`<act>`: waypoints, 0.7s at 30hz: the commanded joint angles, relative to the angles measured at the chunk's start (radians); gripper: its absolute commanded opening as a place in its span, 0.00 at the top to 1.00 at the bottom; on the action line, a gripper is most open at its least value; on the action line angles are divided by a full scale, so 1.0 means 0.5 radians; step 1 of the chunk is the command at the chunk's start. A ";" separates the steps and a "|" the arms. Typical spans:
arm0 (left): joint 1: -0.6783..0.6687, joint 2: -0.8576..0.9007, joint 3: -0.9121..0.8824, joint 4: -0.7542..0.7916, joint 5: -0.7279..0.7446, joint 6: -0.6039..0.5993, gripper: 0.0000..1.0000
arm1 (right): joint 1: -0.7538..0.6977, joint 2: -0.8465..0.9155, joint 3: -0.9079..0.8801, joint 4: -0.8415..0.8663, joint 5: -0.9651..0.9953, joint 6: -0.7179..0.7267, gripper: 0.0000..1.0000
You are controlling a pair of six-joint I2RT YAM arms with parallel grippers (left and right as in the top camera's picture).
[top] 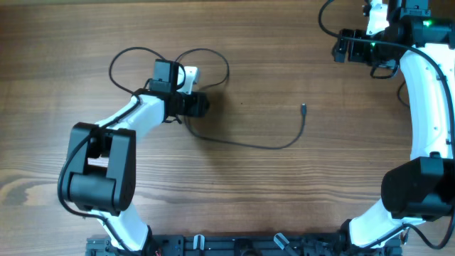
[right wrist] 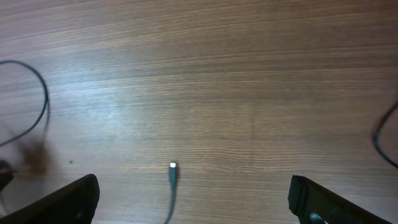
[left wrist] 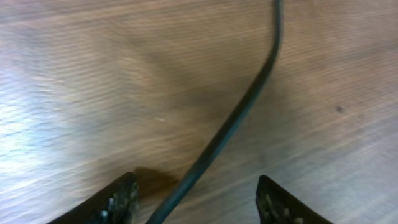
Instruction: Untangle cables
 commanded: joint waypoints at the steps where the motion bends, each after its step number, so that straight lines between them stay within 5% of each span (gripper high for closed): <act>1: -0.158 0.066 -0.013 0.037 0.211 0.008 0.51 | -0.011 -0.052 0.004 0.007 0.221 0.080 0.00; 7: -0.526 0.066 -0.012 0.291 0.094 -0.081 0.42 | -0.041 -0.052 0.004 0.002 0.220 0.082 0.00; 9: -0.514 0.066 -0.012 0.341 -0.037 -0.203 0.34 | -0.041 -0.052 0.004 -0.017 0.220 0.082 0.00; 13: -0.359 0.066 -0.012 0.348 -0.036 -0.202 0.34 | -0.041 -0.052 0.004 -0.017 0.220 0.082 0.00; 17: -0.127 0.066 -0.011 0.463 -0.034 -0.201 0.49 | -0.041 -0.052 0.004 -0.017 0.220 0.082 0.00; 18: -0.089 0.066 -0.008 0.473 -0.034 -0.202 0.58 | -0.041 -0.052 0.004 -0.017 0.220 0.082 0.00; 19: -0.041 0.066 -0.008 0.480 -0.034 -0.202 0.88 | -0.041 -0.052 0.004 -0.015 0.220 0.082 0.00; 21: -0.054 0.066 -0.008 0.482 -0.027 -0.202 0.80 | -0.041 -0.052 0.004 -0.014 0.220 0.082 0.00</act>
